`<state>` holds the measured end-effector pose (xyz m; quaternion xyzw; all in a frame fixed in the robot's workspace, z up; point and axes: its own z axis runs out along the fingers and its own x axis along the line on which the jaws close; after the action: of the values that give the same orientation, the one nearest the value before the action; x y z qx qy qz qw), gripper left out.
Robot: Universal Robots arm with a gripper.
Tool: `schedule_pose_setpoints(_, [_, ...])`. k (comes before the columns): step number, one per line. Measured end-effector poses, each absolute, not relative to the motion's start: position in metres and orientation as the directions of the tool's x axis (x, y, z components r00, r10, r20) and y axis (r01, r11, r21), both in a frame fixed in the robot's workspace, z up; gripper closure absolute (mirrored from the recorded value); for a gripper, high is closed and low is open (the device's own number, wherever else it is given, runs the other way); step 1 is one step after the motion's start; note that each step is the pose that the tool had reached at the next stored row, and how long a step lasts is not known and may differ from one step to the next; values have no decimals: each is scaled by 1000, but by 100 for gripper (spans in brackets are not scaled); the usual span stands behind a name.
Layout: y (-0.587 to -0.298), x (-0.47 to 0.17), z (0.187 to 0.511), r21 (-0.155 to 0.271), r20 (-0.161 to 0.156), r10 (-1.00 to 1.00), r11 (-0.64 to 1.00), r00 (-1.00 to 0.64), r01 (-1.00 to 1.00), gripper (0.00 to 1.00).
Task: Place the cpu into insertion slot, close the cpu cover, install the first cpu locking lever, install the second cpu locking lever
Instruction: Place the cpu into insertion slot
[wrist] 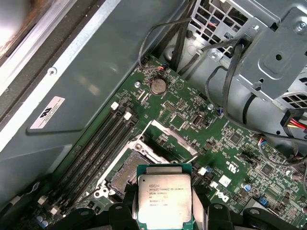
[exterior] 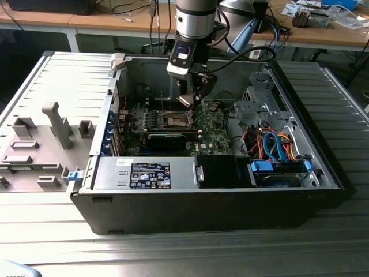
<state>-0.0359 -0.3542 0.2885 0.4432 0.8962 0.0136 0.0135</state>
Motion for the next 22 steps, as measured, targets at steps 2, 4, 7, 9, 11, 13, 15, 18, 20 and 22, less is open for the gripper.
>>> schedule_pose_setpoints(2, [-354,-36,288,36,-13,798,603,-603,797,46])
schedule_pose_setpoints(4, [-354,-36,288,36,-13,801,598,-598,801,46])
schedule_pose_setpoints(7, [-354,-36,288,35,-14,807,591,-590,806,46])
schedule_pose_setpoints(9, [-354,-36,288,35,-14,810,586,-586,810,46])
schedule_pose_setpoints(11, [-354,-36,288,35,-14,814,581,-581,813,46])
schedule_pose_setpoints(13, [-354,-36,288,35,-14,817,577,-577,816,46])
schedule_pose_setpoints(15, [-354,-36,288,35,-15,820,573,-573,819,46])
schedule_pose_setpoints(18, [-354,-36,288,34,-15,827,563,-562,826,46])
schedule_pose_setpoints(20, [-354,-36,288,34,-16,833,553,-553,832,46])
schedule_pose_setpoints(22, [-354,-36,288,34,-16,837,548,-548,836,46])
